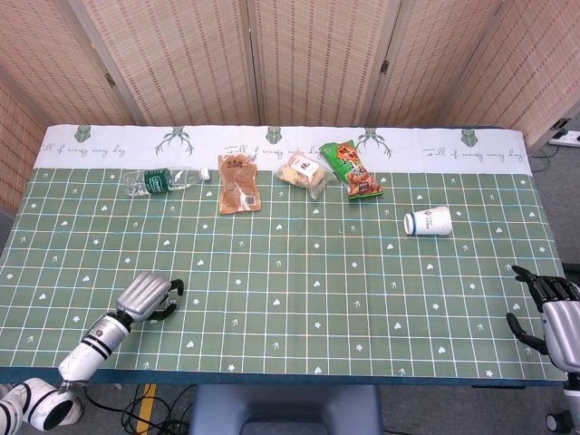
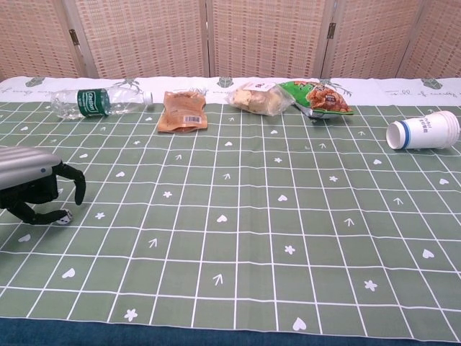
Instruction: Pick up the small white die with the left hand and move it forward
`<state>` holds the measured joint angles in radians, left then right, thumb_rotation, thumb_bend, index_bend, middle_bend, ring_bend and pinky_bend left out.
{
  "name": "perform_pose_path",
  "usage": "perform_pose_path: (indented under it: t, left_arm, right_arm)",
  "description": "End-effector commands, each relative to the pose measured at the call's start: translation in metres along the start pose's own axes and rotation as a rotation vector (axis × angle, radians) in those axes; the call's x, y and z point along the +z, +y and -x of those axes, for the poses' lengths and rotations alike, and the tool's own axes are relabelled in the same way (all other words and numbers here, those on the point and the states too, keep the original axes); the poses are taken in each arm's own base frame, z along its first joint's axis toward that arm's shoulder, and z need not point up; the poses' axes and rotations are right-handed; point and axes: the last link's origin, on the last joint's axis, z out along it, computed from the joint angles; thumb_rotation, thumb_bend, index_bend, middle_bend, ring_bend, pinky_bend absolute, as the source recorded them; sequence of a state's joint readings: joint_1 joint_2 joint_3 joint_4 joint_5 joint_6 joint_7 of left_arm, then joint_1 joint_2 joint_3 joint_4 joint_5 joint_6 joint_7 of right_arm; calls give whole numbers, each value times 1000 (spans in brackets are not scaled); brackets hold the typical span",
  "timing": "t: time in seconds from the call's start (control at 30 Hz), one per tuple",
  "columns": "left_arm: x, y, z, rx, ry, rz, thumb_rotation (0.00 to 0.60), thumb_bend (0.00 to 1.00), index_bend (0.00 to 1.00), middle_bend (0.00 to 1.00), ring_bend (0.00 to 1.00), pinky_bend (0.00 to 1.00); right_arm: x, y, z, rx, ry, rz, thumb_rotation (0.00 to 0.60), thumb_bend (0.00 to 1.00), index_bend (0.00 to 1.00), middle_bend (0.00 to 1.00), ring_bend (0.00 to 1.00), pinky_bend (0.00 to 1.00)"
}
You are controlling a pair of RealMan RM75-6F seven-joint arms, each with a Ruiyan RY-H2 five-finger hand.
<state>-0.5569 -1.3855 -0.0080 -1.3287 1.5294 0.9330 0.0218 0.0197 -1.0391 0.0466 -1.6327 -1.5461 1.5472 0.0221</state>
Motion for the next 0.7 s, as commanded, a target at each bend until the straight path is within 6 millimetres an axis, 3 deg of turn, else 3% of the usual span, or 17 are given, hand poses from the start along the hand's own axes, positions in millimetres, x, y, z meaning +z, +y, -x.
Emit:
perform_pose_path:
  t: [0.03,0.7]
  left_arm:
    - [-2,-1,-1,-7,4,-3,600,337,460,1000,888,949]
    - [0,-3,3,-45,-12,-21,600,337,473,1000,888,949]
  right_arm:
    - [0,0,0,-1,-1,1,600,256,183,304,285,248]
    - [0,0,0,-8,-4,6,600,256,183,304,288,248]
